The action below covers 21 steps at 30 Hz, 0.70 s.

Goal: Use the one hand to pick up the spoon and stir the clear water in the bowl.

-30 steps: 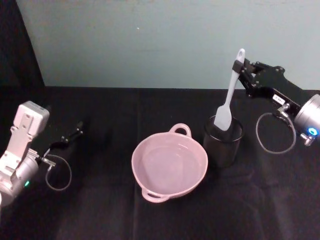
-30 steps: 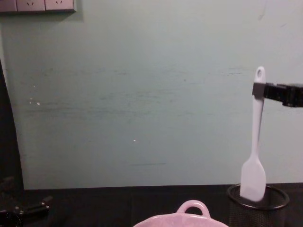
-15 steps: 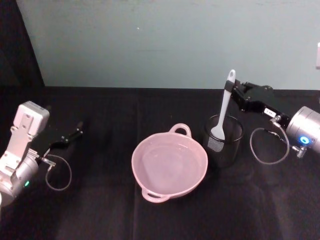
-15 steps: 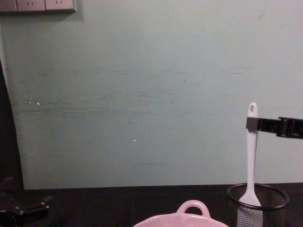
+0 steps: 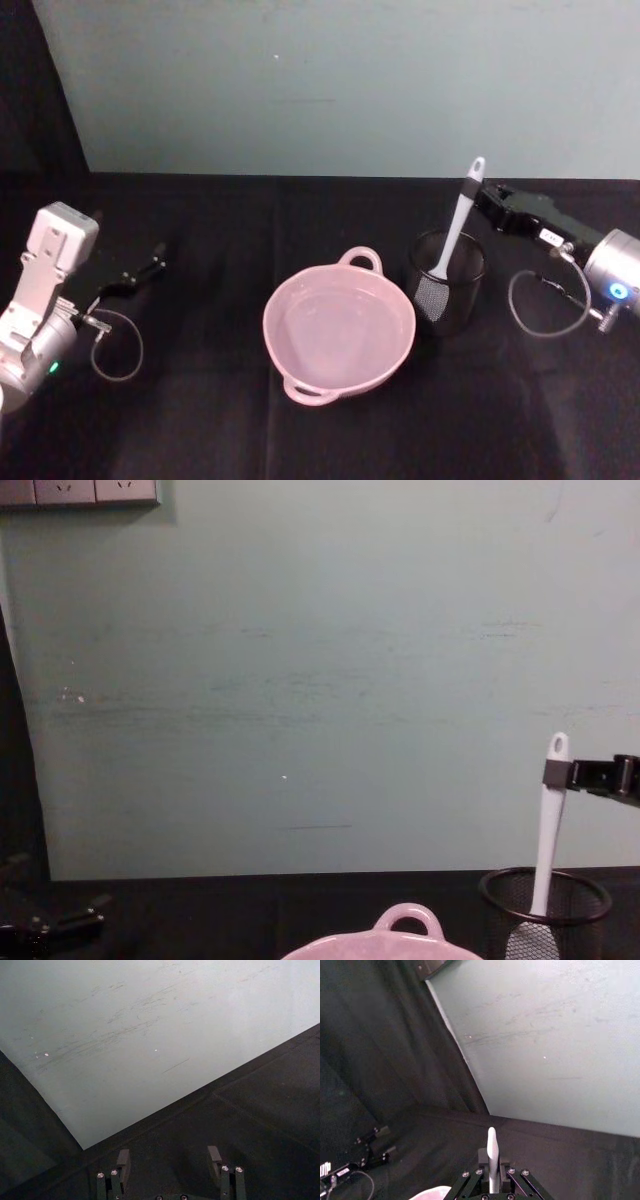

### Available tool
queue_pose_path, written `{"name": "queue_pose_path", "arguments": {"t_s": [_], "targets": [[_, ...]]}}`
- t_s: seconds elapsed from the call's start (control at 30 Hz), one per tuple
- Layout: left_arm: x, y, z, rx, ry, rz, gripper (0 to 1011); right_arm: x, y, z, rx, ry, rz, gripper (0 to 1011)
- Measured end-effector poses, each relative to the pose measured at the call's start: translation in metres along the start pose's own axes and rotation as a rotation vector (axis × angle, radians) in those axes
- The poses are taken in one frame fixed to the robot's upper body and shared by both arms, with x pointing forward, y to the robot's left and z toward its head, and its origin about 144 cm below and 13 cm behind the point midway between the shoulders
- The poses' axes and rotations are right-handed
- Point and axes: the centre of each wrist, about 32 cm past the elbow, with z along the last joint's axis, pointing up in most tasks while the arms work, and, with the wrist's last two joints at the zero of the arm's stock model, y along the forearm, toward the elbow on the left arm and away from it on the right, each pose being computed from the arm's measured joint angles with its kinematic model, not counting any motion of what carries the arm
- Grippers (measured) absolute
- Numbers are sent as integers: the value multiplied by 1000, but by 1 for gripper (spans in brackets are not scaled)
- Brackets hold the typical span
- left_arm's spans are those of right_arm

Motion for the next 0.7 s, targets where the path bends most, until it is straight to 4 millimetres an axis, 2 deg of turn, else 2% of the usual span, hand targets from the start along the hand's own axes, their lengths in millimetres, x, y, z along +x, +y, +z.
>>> {"name": "queue_pose_path", "arguments": {"t_s": [0.17,0.23,0.4,0.43,0.5,0.7], "targets": [[0,0,0,0,0,0,1005,9,-4,-9,8,68,-11,121],[0,0,0,0,0,0,1005,12,-5,-12,12,91,-16,155],[0,0,0,0,0,0,1005,18,-8,-18,10,133,-27,285],[0,0,0,0,0,0,1005,19,-9,-19,10,140,-31,342],[0,0,0,0,0,0,1005,19,-11,-21,7,147,-42,384],[0,0,0,0,0,0,1005,18,-18,-27,-9,155,-60,599]]}}
